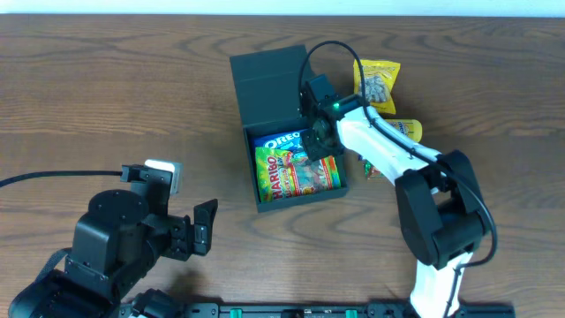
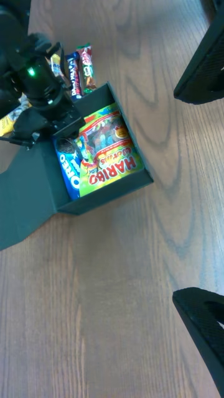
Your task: Pack container
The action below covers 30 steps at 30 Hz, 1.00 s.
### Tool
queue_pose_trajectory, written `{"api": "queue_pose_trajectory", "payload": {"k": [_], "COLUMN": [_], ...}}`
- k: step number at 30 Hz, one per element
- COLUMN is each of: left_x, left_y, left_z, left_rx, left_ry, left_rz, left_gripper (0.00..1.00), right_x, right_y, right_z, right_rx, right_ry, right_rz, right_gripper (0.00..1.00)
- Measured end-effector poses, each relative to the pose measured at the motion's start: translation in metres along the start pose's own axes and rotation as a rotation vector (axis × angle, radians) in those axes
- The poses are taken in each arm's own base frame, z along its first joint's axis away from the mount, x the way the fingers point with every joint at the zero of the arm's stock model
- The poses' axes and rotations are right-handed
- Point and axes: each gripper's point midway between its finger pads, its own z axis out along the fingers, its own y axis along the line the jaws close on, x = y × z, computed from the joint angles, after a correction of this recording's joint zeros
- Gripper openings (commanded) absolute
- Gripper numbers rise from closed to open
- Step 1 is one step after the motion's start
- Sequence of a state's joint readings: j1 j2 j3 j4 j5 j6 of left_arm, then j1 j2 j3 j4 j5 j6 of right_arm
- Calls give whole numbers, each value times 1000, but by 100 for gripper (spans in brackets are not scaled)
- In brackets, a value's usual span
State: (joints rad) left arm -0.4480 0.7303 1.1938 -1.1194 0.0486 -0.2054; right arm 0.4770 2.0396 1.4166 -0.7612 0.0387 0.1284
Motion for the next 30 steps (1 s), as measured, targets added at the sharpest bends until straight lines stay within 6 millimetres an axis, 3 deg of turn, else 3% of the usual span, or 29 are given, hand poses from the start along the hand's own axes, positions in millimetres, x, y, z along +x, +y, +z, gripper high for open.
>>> {"api": "queue_pose_trajectory", "payload": {"k": [5,18,25,30], "left_x": [0,0,0,0], "left_y": [0,0,0,0], "left_z": [0,0,0,0], "left_rx": [0,0,0,0], "left_ry": [0,0,0,0], "left_rz": [0,0,0,0], "left_gripper": [95,95,95,95], "right_x": [2,2,-30,-28], "right_y": [-1,6,44,81], "right_z": [10,2,-37,-36], "right_rx": [8,-38,-210,-284], "right_ry": [15,11,-151,-154], "right_rz": [13,21,-17,-83], "right_gripper": [1,1,1,2]}}
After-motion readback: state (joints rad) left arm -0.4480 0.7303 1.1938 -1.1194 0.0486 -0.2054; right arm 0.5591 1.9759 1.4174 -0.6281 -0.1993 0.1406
